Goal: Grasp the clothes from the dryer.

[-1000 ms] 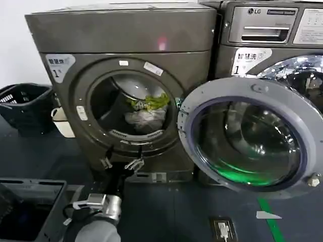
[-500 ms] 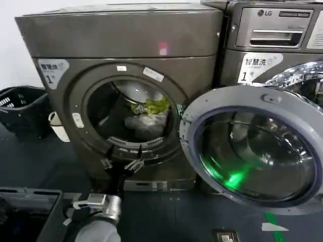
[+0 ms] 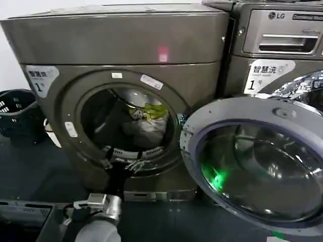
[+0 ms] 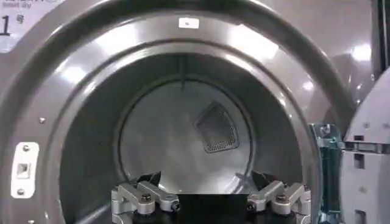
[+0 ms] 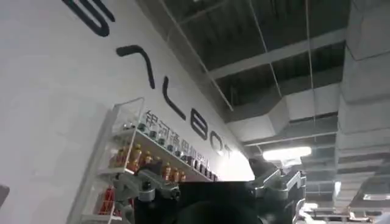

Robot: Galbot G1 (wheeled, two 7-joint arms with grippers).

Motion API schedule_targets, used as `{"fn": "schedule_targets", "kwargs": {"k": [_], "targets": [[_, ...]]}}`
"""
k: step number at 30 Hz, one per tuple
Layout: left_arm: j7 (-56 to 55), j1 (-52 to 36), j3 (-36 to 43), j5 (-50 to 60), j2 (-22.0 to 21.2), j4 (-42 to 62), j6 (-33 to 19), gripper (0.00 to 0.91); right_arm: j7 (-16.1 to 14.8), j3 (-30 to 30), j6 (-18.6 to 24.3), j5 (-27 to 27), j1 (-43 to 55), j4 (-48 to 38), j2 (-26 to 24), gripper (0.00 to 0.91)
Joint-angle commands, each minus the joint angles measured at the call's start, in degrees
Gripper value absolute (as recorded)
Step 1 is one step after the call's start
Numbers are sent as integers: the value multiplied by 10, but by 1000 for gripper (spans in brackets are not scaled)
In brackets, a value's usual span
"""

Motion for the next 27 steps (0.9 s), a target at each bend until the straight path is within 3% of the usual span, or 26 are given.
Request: {"fn": "schedule_targets", "kwargs": {"k": [1, 7, 10, 12, 27], "targets": [[0, -2, 0, 0, -1, 3, -1, 907, -9, 0, -2, -10, 1, 2, 3, 907], [0, -3, 0, 1, -2, 5, -1, 907, -8, -5, -2, -11, 7, 1, 0, 907], [0, -5, 0, 1, -4, 7, -1, 907, 5, -4, -22, -42, 6, 7, -1, 907], [1, -6, 1, 1, -4, 8, -1, 907, -5, 0, -19, -49, 6, 11, -3, 907], [1, -6, 1, 1, -3, 7, 0, 907, -3, -6, 4, -23, 8, 12, -7, 907]]}}
